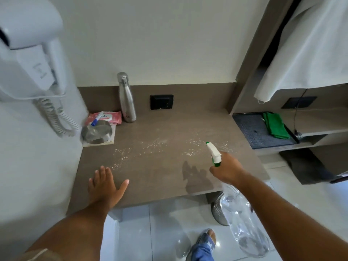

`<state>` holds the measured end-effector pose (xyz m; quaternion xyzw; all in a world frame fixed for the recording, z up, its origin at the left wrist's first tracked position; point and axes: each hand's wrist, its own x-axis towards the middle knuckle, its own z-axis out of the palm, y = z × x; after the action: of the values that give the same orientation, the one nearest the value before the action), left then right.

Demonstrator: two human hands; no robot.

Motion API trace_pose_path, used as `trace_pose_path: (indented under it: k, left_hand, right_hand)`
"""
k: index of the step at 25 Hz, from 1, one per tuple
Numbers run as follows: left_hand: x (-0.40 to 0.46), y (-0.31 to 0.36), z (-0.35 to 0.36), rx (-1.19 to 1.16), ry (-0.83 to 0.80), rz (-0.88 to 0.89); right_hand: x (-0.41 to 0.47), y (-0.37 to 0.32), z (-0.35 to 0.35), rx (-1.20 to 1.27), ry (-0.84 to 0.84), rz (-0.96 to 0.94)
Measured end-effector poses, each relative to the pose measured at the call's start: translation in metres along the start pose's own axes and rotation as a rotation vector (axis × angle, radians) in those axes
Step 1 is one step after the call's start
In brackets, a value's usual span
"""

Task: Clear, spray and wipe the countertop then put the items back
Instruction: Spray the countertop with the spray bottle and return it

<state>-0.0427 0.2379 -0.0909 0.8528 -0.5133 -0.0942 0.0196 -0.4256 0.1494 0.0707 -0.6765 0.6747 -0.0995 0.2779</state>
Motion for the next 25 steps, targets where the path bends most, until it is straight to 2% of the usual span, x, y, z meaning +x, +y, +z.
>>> trace_pose_path:
  k: [2,5,11,16,19,22,25]
  left_hand:
    - [0.0,0.026,-0.001,0.015,0.027,0.028]
    - [0.025,0.096,0.004,0.051,-0.028,0.184]
    - [0.119,0.304,0.017,0.031,-0.059,0.341]
    - [0.179,0.459,0.03,-0.007,-0.06,0.454]
    - [0.208,0.519,0.036,-0.008,-0.058,0.499]
    - [0.224,0.553,0.047,0.035,-0.06,0.493]
    - [0.226,0.557,0.057,0.083,-0.003,0.498]
  right_hand:
    - [0.018,0.03,-0.04,0.029,0.06,0.042]
    - [0.051,0.081,-0.108,0.029,0.186,0.116]
    - [0.143,0.173,-0.215,0.092,0.502,0.128]
    - [0.23,0.216,-0.236,0.395,0.637,0.151]
    - [0.276,0.225,-0.231,0.5,0.645,0.114]
    - [0.311,0.227,-0.224,0.562,0.605,0.094]
    - [0.328,0.231,-0.215,0.556,0.625,0.085]
